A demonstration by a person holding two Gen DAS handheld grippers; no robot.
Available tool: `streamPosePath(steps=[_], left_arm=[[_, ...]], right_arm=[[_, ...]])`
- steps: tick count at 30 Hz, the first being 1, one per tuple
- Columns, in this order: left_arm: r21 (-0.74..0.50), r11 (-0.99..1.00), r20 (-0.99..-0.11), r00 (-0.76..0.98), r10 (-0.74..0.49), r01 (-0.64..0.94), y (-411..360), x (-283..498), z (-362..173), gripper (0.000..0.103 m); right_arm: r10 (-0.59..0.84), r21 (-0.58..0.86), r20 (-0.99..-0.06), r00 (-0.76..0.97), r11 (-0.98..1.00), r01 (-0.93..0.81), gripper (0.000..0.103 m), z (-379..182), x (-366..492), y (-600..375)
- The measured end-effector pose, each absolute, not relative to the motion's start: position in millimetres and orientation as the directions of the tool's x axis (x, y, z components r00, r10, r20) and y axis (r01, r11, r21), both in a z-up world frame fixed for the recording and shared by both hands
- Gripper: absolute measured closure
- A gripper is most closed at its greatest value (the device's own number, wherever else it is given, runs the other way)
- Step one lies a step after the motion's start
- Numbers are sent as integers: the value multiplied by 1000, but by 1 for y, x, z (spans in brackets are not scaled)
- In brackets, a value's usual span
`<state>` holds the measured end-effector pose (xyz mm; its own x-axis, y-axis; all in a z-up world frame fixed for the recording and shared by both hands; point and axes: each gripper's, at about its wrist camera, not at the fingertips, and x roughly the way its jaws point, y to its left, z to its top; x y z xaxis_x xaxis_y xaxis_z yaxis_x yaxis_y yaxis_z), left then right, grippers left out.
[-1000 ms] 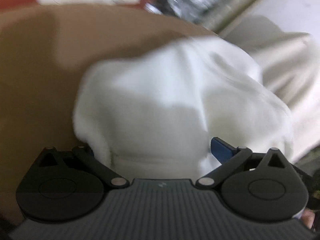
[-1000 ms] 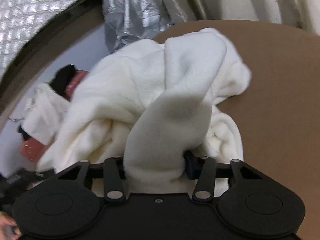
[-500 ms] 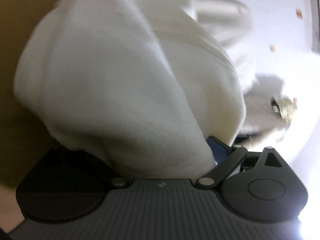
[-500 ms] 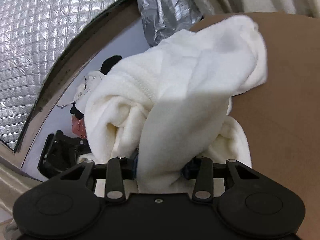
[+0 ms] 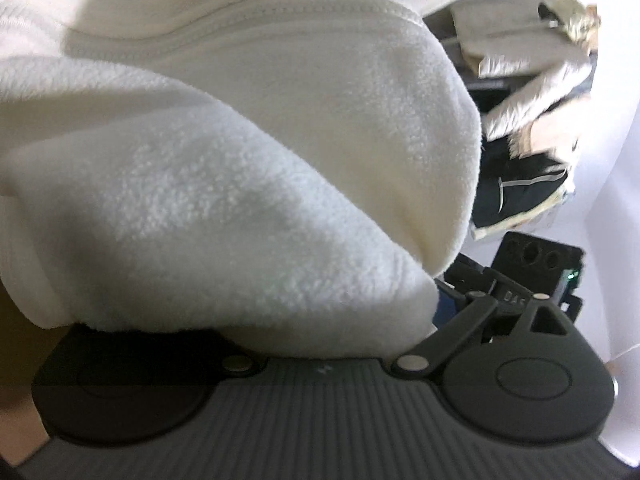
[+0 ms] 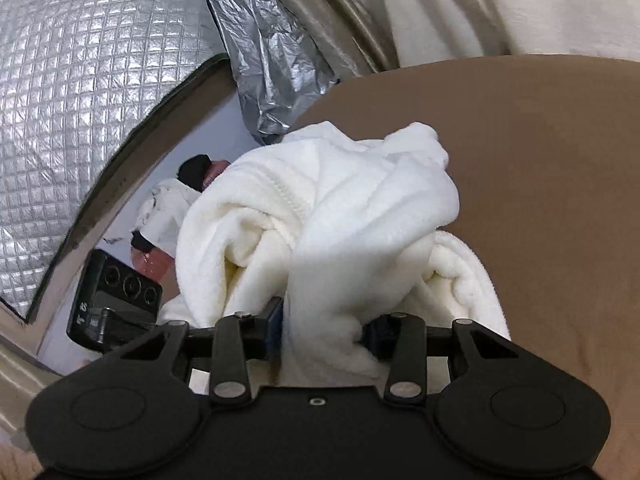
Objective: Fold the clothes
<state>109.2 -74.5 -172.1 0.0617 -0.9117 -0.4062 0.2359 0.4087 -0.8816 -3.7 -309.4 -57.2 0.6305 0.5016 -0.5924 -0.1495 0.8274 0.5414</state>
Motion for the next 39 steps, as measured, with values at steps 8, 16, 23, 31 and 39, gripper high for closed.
streamPosePath(steps=[8, 16, 23, 31, 39], left_arm=[[-763, 482, -458, 166, -873, 431, -108, 97, -120, 6], [-657, 374, -308, 219, -926, 655, -146, 123, 22, 6], [-513, 292, -211, 211, -954, 807, -217, 92, 116, 6], [-250, 751, -761, 356, -543, 611, -240, 69, -53, 4], [-202, 819, -786, 410, -463, 537, -177, 48, -113, 3]], right_arm=[[516, 601, -517, 683, 787, -140, 56, -57, -30, -338], [387, 480, -340, 857, 855, -196, 56, 48, -47, -372], [148, 214, -189, 971, 971, -107, 48, 126, -100, -405], [-311, -110, -659, 685, 940, 322, 23, -38, -98, -452], [-119, 249, -720, 683, 875, 415, 27, -110, -156, -488]])
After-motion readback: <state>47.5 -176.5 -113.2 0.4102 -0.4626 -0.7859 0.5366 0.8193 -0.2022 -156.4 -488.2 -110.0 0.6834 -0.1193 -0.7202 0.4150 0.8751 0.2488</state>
